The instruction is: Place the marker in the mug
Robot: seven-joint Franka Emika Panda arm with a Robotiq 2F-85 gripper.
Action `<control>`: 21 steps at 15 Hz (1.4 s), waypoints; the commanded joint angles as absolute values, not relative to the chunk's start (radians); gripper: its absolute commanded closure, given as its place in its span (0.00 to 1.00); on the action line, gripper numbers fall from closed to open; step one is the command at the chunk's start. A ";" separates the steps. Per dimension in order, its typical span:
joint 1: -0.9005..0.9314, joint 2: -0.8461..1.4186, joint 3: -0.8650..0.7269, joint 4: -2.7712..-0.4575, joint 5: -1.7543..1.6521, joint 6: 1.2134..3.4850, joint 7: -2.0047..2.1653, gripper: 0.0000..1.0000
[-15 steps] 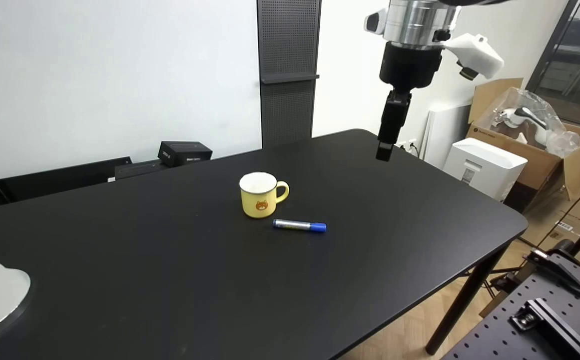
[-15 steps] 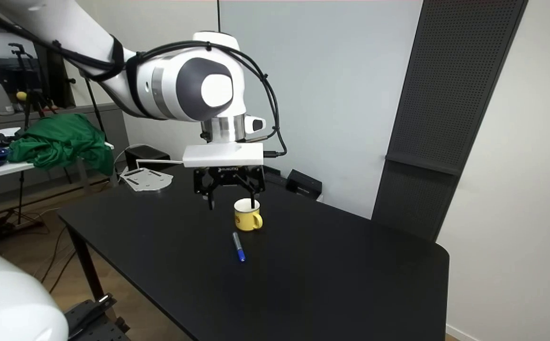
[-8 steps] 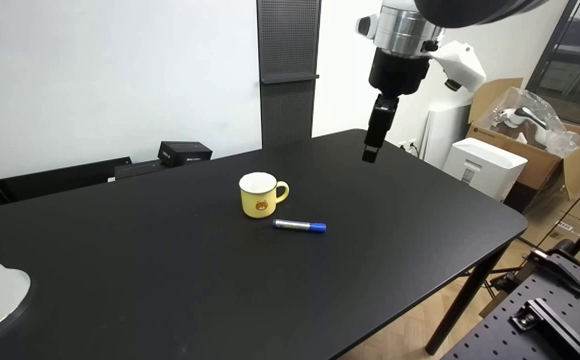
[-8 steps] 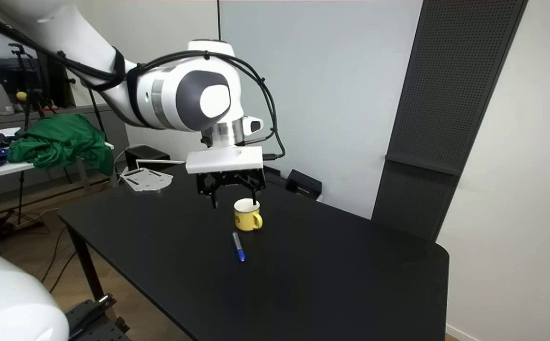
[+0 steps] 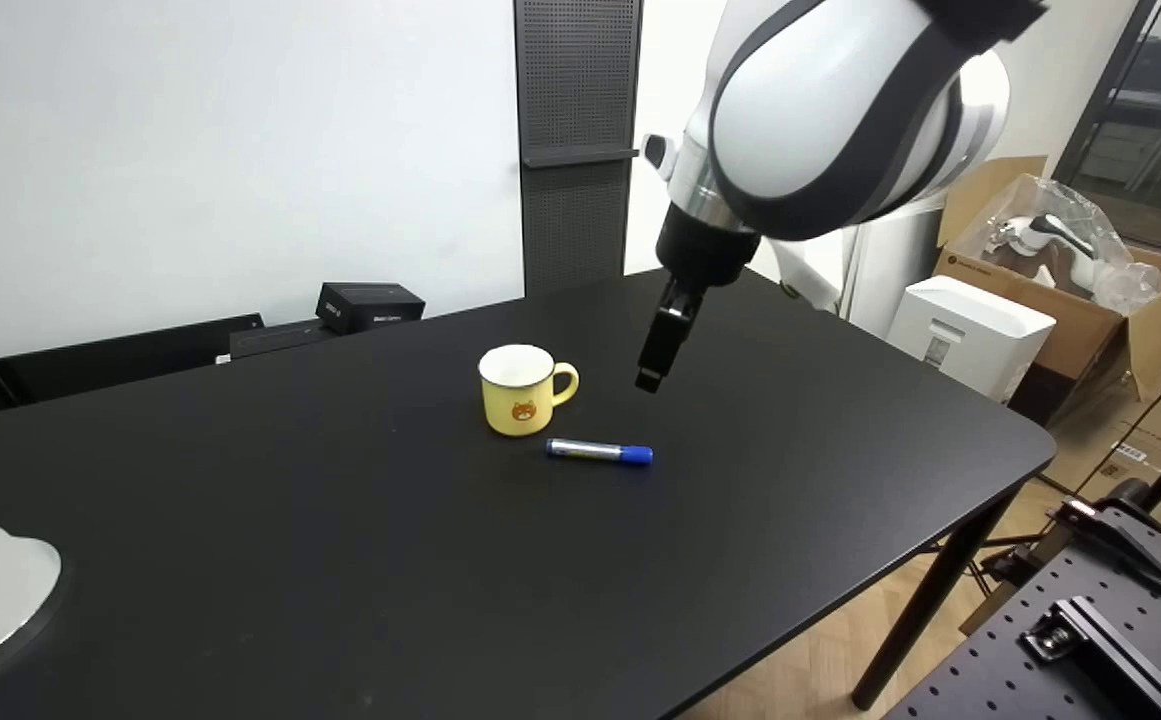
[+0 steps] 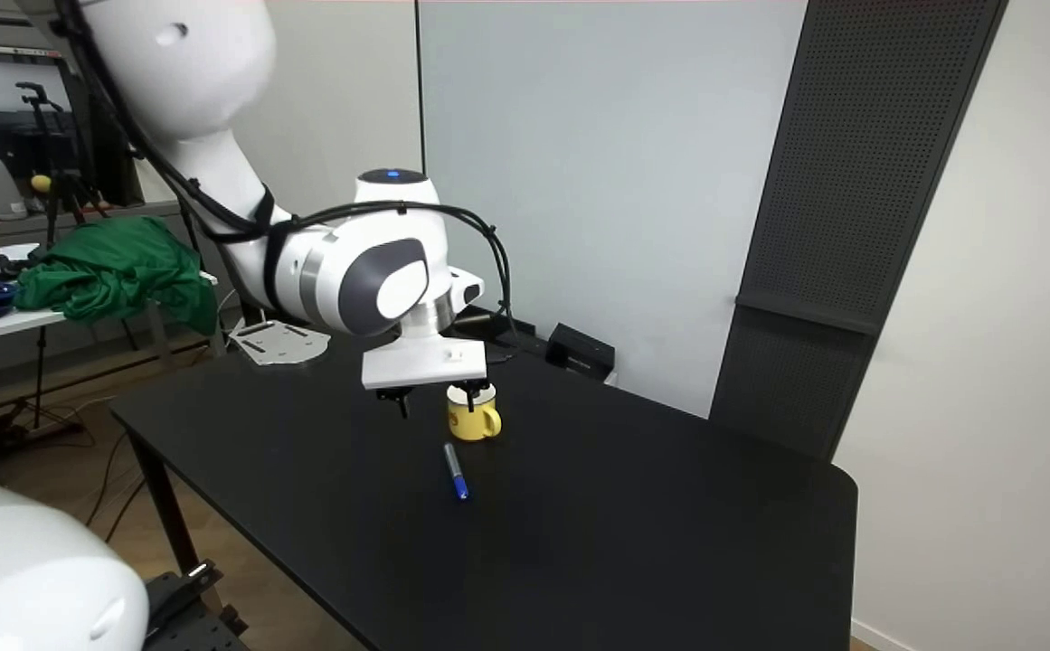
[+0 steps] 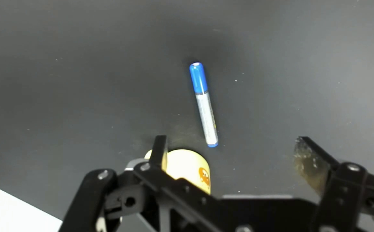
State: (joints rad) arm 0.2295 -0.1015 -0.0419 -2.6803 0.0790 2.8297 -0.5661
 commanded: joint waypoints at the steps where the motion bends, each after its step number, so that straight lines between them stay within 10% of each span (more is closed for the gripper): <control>1: 0.247 0.074 -0.003 -2.595 0.261 2.920 -0.713 0.00; 18: 0.056 0.434 0.074 -2.374 -0.175 2.937 -0.600 0.00; 19: 0.059 0.439 0.071 -2.370 -0.191 2.939 -0.588 0.25; 21: 0.063 0.446 0.068 -2.363 -0.223 2.936 -0.568 0.33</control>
